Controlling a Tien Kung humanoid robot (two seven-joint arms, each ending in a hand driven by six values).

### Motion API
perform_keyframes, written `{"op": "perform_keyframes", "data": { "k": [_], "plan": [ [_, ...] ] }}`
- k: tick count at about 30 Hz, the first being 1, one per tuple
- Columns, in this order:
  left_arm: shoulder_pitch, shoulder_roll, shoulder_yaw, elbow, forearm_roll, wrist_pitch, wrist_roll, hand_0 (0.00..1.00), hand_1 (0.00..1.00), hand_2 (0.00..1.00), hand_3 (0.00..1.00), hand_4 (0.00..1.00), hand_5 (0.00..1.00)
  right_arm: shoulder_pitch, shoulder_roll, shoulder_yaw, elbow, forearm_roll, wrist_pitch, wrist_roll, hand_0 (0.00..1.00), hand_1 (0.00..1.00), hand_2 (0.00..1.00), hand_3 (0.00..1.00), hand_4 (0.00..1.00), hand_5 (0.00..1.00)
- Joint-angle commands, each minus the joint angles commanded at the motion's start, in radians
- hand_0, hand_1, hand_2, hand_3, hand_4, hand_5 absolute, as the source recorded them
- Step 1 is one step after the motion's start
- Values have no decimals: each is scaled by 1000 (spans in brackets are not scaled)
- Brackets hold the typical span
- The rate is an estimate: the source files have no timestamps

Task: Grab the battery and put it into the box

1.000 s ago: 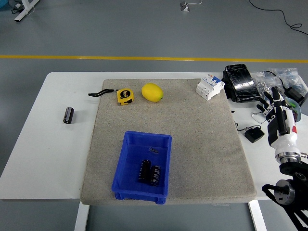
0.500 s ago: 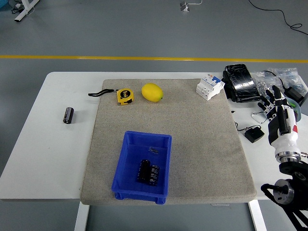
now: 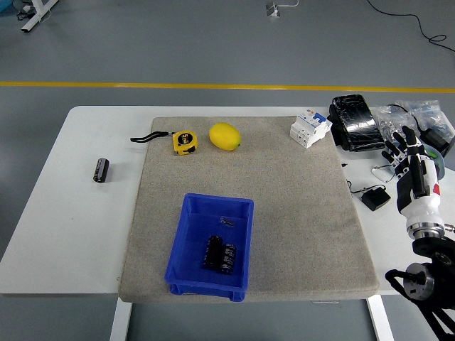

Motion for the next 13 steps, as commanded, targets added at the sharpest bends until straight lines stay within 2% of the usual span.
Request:
{"op": "perform_keyframes", "data": {
  "k": [13],
  "plan": [
    [5,-1,-2,-1,5,-3,2,695,666,720,632,650,667,-6,0,-8,5,-1,-1,-3,820,804,847,882,998,815]
  ]
}}
